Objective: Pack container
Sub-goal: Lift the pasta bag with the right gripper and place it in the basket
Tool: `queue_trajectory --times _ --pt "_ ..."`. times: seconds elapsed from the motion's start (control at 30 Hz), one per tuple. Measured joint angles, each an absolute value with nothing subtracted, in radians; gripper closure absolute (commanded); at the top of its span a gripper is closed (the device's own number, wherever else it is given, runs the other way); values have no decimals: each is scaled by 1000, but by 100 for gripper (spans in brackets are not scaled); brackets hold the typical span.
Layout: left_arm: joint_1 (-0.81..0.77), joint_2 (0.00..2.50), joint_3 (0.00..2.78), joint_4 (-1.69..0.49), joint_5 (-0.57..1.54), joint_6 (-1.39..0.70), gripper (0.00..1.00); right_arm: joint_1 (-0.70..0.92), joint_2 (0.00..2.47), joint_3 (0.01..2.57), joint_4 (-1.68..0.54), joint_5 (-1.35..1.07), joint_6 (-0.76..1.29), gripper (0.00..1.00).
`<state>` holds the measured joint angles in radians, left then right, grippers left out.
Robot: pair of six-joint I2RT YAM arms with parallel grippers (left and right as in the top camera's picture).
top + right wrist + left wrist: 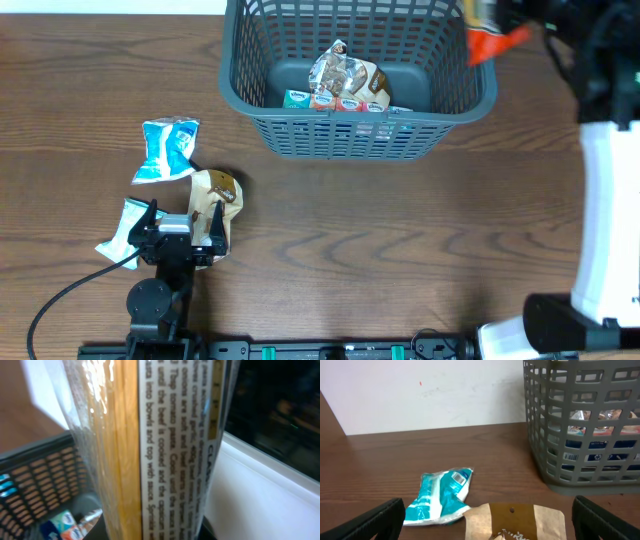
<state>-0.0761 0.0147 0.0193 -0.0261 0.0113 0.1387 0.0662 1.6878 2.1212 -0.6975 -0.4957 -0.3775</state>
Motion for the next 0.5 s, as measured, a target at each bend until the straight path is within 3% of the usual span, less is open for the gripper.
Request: queue_trajectory --times 0.5 --pt "-76 15 19 -26 11 139 1 400 1885 2147 -920 -321 -620 99"
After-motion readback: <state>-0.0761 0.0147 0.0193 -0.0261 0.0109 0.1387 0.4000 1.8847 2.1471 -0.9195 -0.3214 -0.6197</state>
